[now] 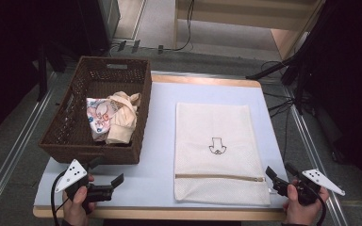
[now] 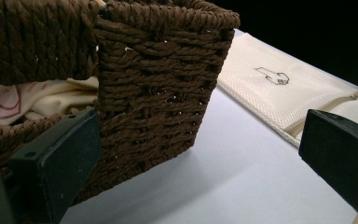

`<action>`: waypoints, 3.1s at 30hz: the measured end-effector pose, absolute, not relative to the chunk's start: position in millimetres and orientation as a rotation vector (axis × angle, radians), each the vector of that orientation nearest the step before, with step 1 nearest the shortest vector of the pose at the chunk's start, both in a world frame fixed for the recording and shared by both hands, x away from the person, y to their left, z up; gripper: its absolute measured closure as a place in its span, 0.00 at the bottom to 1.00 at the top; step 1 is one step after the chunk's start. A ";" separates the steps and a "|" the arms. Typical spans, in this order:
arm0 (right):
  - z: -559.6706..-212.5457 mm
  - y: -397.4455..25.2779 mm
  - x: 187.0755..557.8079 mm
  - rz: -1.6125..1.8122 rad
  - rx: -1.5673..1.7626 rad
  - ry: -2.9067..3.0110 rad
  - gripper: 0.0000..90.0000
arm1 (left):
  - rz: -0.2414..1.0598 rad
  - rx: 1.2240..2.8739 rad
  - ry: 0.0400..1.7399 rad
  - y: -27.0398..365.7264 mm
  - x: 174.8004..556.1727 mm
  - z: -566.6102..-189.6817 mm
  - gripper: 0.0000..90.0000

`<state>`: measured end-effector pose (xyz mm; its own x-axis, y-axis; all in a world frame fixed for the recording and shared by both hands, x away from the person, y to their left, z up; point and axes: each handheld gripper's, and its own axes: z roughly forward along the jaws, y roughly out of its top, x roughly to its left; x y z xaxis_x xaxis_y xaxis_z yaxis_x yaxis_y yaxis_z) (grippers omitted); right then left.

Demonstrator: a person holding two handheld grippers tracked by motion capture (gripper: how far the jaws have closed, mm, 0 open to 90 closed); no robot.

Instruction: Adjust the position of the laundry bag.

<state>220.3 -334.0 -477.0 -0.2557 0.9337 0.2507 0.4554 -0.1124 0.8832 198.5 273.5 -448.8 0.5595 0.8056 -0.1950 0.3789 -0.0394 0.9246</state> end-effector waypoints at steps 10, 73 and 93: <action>-477.0 -327.6 229.1 1.314 1.562 1.709 0.21 | 0.418 1.716 0.996 245.5 198.9 -454.2 0.00; -485.3 -291.4 281.2 1.079 1.686 1.956 0.99 | 0.343 2.086 1.034 80.1 215.6 -476.9 0.89; -476.1 -272.5 286.1 1.208 1.630 1.933 0.99 | 0.345 2.007 1.063 110.4 225.4 -466.7 0.94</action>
